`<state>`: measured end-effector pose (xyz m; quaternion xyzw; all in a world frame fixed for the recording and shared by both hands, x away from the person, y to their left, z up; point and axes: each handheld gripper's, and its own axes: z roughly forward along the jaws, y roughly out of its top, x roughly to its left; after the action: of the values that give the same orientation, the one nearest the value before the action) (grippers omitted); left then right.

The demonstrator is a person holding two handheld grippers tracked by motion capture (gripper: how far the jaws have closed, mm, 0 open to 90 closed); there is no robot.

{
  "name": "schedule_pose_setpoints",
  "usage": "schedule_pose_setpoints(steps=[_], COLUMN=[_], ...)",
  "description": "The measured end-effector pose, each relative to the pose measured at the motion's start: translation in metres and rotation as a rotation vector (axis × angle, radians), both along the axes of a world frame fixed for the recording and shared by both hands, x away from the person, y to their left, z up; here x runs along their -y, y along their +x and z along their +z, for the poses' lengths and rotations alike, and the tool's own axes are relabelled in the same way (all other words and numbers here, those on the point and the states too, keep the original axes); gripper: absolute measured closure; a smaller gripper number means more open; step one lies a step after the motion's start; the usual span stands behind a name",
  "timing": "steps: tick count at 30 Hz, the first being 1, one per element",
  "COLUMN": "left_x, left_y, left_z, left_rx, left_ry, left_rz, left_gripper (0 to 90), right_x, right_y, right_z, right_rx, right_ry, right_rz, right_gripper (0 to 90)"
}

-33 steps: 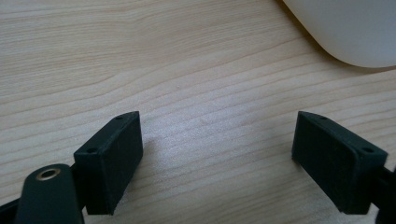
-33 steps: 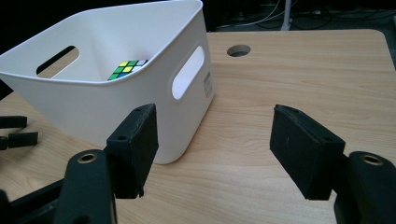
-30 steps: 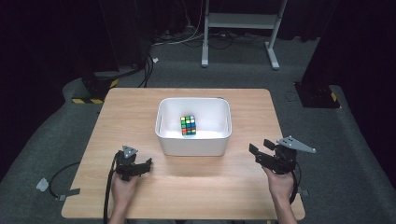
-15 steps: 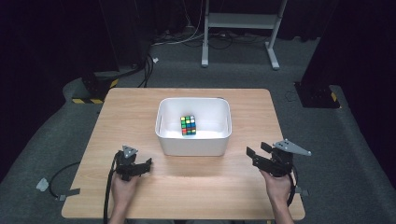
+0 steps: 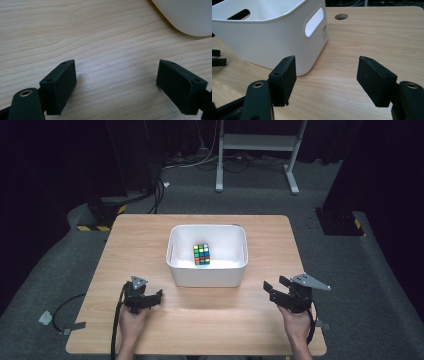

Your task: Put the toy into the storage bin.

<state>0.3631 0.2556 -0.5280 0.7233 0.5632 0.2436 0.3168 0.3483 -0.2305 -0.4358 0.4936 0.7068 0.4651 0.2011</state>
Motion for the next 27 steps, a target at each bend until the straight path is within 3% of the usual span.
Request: schedule_pose_setpoints(steps=[27], left_x=[0.000], left_y=[0.000], left_z=[0.000], left_rx=[0.000], left_ry=[0.001], left_rz=[0.001], left_gripper=[16.3], right_x=[-0.010], right_y=[-0.006], right_z=[-0.025], right_rx=[-0.025], right_ry=[-0.104], right_rz=[-0.003], right_gripper=[32.0])
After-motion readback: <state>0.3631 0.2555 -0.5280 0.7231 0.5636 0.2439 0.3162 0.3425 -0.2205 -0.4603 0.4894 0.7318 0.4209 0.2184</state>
